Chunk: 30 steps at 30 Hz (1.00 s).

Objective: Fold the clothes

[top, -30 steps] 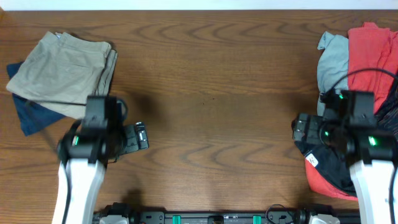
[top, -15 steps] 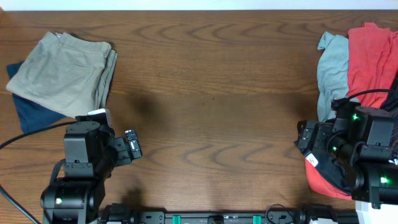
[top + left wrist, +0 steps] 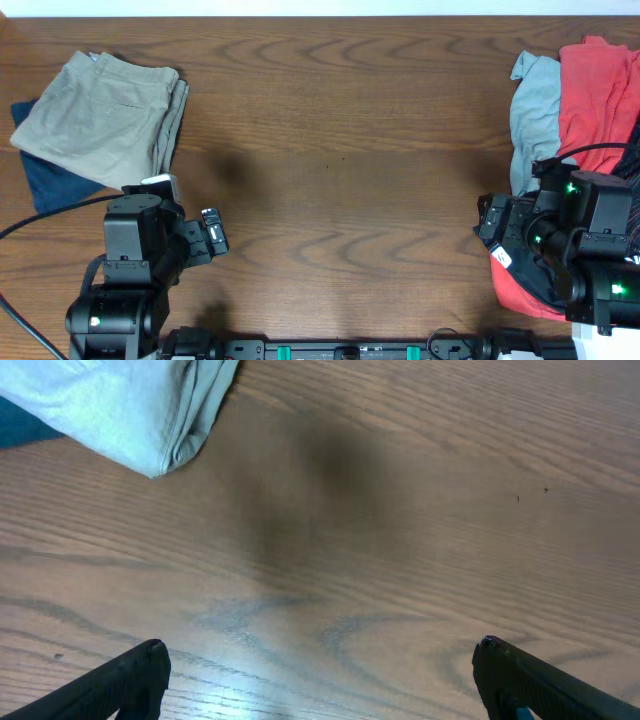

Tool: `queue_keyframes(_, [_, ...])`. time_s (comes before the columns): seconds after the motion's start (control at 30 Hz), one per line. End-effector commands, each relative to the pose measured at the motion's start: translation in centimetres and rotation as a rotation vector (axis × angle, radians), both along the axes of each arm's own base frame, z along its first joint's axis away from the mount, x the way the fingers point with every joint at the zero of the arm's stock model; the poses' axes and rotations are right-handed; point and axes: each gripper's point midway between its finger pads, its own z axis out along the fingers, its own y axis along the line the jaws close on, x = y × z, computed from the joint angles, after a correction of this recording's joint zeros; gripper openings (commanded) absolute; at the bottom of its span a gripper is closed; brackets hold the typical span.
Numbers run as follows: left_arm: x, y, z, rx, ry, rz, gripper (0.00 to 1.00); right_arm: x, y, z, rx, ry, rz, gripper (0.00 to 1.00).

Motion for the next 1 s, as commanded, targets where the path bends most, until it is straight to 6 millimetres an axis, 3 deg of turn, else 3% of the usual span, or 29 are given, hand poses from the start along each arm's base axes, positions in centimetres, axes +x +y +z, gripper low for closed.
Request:
queue_keyframes(0.0, [-0.1, 0.3, -0.3, 0.004, 0.008, 0.021, 0.98, -0.5, -0.4, -0.1, -0.048, 0.002, 0.013, 0.99])
queue_keyframes(0.2, [-0.1, 0.3, -0.3, 0.004, 0.008, 0.021, 0.98, -1.5, -0.3, 0.1, -0.081, -0.104, 0.041, 0.99])
queue_keyframes(0.57, [-0.1, 0.3, -0.3, 0.004, 0.008, 0.021, 0.98, -2.0, 2.0, -3.7, -0.2, -0.438, 0.202, 0.99])
queue_keyframes(0.8, [-0.1, 0.3, -0.3, 0.004, 0.008, 0.021, 0.98, -0.7, 2.2, -4.7, -0.203, -0.643, 0.176, 0.99])
queue_keyframes(0.97, [-0.1, 0.3, -0.3, 0.004, 0.008, 0.021, 0.98, 1.1, 1.2, -4.6, -0.233, -0.798, 0.091, 0.99])
